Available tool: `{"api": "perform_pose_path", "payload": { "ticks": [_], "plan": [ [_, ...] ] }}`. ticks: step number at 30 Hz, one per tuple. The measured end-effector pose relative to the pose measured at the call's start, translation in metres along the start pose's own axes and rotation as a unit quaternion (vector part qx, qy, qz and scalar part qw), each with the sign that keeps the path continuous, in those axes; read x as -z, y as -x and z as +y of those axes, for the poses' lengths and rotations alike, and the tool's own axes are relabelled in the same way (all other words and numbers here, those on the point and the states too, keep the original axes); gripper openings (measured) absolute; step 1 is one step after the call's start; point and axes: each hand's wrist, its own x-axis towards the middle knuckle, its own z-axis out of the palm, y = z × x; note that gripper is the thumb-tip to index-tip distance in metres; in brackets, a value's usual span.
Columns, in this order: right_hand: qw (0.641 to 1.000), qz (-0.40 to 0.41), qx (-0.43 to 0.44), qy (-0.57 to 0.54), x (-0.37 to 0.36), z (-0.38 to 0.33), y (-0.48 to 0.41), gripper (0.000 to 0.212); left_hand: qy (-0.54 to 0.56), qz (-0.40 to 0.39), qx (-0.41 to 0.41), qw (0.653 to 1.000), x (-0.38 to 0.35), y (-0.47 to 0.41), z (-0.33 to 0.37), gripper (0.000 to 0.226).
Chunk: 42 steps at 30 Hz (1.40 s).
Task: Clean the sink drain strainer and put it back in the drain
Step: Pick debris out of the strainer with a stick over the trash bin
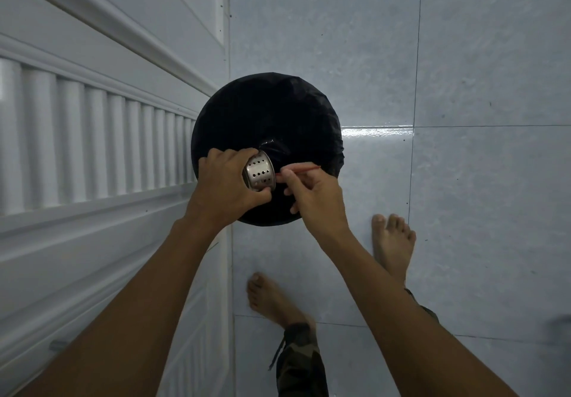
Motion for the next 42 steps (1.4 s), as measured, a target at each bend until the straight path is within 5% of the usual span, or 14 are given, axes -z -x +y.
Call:
{"api": "perform_pose_path", "payload": {
  "ticks": [4,8,12,15,19,23,27,31,35,39,42],
  "plan": [
    [0.994,0.1,0.025,0.046,0.001,-0.002,-0.004,0.01,-0.01,0.002,-0.003,1.0,0.002,-0.001,-0.001,0.074],
    [0.999,0.0,0.025,0.047,-0.003,-0.003,-0.002,0.013,-0.011,0.002,-0.002,1.0,0.004,-0.003,-0.001,0.075],
    [0.992,0.093,0.055,0.059,-0.003,-0.002,-0.001,0.013,-0.013,0.003,0.005,1.0,0.005,-0.003,-0.001,0.075],
    [0.999,-0.002,0.037,0.031,-0.007,-0.002,0.004,0.011,-0.007,-0.005,0.009,1.0,0.005,-0.003,-0.003,0.075],
    [0.989,0.102,0.047,0.101,-0.004,0.0,0.0,0.014,-0.01,-0.017,0.013,1.0,0.005,0.001,-0.004,0.074],
    [0.999,-0.02,0.035,0.028,-0.007,0.001,0.002,0.011,-0.001,-0.013,0.016,1.0,0.005,0.001,-0.005,0.071],
    [0.991,0.091,0.049,0.09,-0.005,0.001,-0.003,0.013,0.008,-0.015,0.011,1.0,0.007,0.001,-0.004,0.069],
    [0.998,-0.018,0.046,0.04,-0.008,-0.005,-0.006,0.011,0.001,-0.015,0.019,1.0,0.01,-0.002,-0.004,0.069],
    [0.989,0.09,0.07,0.096,-0.008,-0.006,-0.011,0.012,-0.013,-0.018,0.022,1.0,0.01,-0.002,-0.001,0.069],
    [0.997,-0.041,0.026,0.06,-0.011,-0.006,-0.013,0.01,-0.023,-0.015,0.031,0.999,0.011,-0.004,-0.004,0.07],
    [0.992,0.056,0.014,0.108,-0.008,-0.002,-0.016,0.014,-0.04,-0.018,0.032,0.999,0.011,-0.003,-0.005,0.071]
  ]
}}
